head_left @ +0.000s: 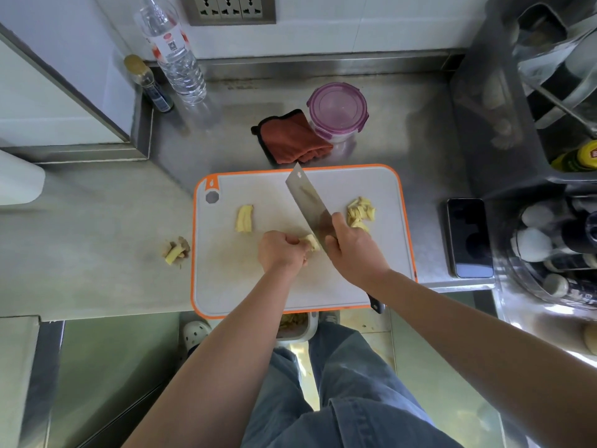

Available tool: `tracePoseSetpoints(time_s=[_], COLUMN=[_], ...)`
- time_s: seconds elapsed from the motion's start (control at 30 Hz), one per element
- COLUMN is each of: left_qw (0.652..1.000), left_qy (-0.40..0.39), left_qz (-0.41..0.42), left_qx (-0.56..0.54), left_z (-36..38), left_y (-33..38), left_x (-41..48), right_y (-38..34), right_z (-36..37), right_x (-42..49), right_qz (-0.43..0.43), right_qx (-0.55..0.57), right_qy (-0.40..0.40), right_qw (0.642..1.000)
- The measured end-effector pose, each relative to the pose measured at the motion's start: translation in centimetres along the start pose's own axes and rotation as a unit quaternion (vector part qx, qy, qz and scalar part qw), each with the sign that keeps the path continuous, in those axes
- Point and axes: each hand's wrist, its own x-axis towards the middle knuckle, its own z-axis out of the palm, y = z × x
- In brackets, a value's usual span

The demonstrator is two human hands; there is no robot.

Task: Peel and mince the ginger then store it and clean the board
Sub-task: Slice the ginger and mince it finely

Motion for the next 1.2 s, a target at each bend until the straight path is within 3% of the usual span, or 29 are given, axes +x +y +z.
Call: tracePoseSetpoints(time_s=[0.4,0.8,0.97,1.2], left_qw=[1.000,1.000,1.000,1.000], left_qy=[-0.011,-0.019,-0.015,-0.007], left_qz=[0.016,0.011,0.011,0.014], left_qx=[0.015,-0.001,-0.002,0.015], left_z=[-0.3,-0.5,-0.4,-0.3], left_y=[0.1,0.3,0.2,0.1], left_x=[0.1,0.3,0.3,0.3], right_y=[0.6,0.4,0.6,0.0], right_z=[0.3,1.9,1.4,0.0], right_x=[-1.2,-0.4,0.0,-0.6], right_qz=[0.013,0.030,0.053,0.003], right_qx=[-0.023,-0.029,0.055,0.021], right_qy=[-0.065,-0.026,0.024,-0.008], right_qw=[0.998,0.999,0.997,1.000])
